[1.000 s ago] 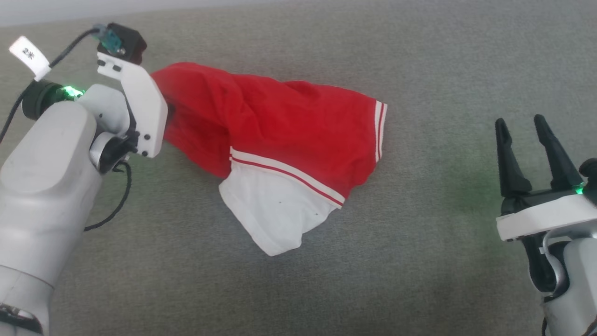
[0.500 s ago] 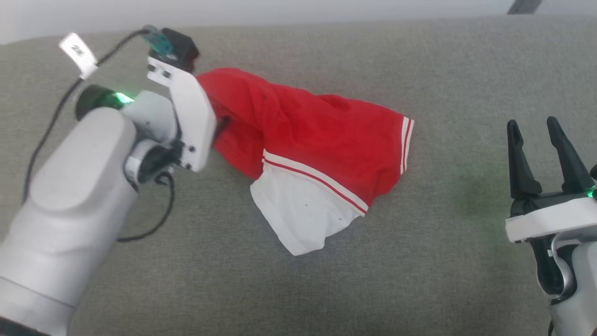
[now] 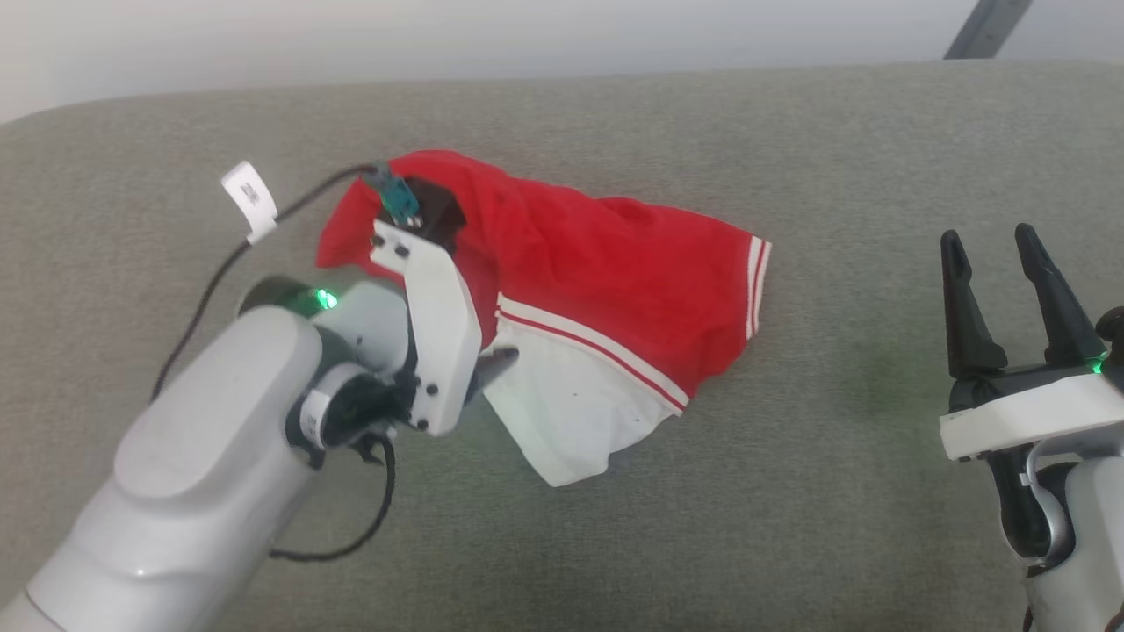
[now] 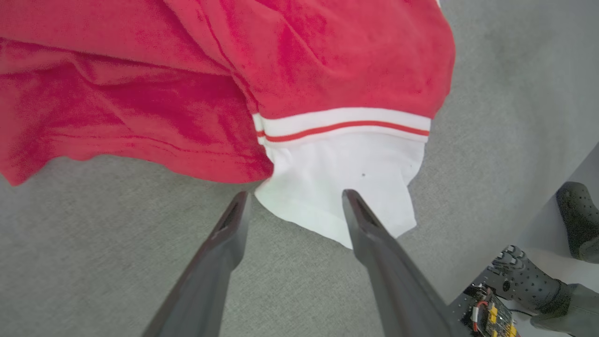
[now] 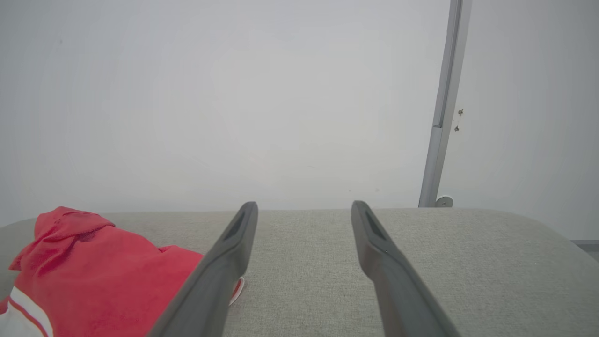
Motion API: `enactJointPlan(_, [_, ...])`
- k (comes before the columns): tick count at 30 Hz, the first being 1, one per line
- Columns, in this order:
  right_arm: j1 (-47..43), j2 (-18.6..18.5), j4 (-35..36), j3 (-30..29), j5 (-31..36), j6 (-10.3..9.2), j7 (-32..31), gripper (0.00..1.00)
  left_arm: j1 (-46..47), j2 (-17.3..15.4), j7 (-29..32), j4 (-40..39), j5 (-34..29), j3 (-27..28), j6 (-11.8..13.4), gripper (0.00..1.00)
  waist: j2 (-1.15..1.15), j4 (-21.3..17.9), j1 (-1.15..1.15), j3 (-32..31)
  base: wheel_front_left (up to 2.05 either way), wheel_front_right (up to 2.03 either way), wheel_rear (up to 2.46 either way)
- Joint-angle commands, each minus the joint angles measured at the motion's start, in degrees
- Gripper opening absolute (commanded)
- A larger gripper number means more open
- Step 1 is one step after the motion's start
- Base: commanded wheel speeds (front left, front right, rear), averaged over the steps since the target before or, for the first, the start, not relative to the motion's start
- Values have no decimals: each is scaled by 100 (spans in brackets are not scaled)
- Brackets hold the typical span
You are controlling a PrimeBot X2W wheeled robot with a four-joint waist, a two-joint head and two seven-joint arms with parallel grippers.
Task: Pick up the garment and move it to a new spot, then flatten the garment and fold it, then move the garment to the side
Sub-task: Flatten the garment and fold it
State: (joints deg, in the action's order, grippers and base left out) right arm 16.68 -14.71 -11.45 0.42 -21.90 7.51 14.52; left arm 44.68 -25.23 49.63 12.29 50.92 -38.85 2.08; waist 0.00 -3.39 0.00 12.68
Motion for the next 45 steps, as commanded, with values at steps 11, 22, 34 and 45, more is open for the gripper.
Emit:
enactJointPlan(11, [103, 27, -9, 129, -63, -4, 5, 100, -490, 71, 258, 189, 138, -186, 311, 100, 0, -373, 0, 105, 0, 0, 0])
enactJointPlan(22, [225, -57, -4, 136, -106, -4, 39, 100, -469, 442, -259, 1436, 51, -321, 12, 0, 0, -476, 0, 305, 0, 0, 0])
enactJointPlan(34, [122, -75, 25, -22, -22, -4, 59, 100, -15, 157, -426, 1544, 115, -89, -324, 0, 0, -159, 0, 290, 0, 0, 0])
enactJointPlan(45, [-15, -70, 151, -124, 47, -4, -36, 100, -501, -1109, -166, 275, 63, 313, 212, 0, 0, 138, 0, 183, 0, 0, 0])
